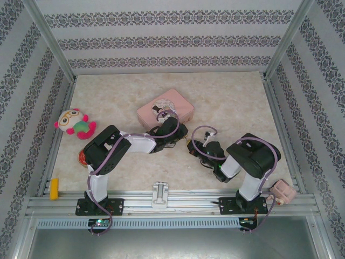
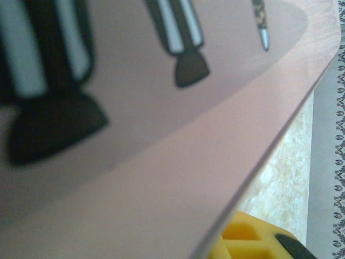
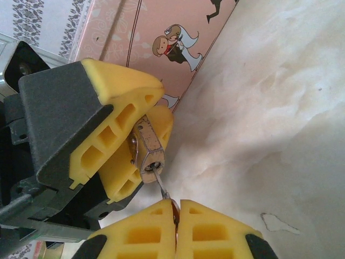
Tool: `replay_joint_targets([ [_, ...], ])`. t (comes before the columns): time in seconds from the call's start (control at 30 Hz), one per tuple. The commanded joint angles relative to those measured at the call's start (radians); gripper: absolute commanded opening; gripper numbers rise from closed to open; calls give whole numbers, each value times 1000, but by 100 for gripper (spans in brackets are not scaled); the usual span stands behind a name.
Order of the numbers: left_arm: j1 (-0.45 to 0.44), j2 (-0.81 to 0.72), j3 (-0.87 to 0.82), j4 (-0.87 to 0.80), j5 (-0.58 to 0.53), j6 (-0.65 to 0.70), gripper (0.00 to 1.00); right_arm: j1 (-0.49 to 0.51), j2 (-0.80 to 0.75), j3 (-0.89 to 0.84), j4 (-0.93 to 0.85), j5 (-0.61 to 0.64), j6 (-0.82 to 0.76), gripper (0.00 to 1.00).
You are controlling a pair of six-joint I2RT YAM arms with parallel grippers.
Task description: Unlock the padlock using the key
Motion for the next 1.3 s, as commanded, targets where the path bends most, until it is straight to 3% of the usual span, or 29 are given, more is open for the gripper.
replay_joint_targets([
  [0.0,-25,29,1,72,100,-84,21,19,8,31,73,11,15,0],
  [0.6,-24,29,-20,105,94,-108,20,29,-46,-26,73,128,-2,0],
  [1.27,-26,39,-10,112,115,-105,20,47,-1,57,73,53,-1,0],
])
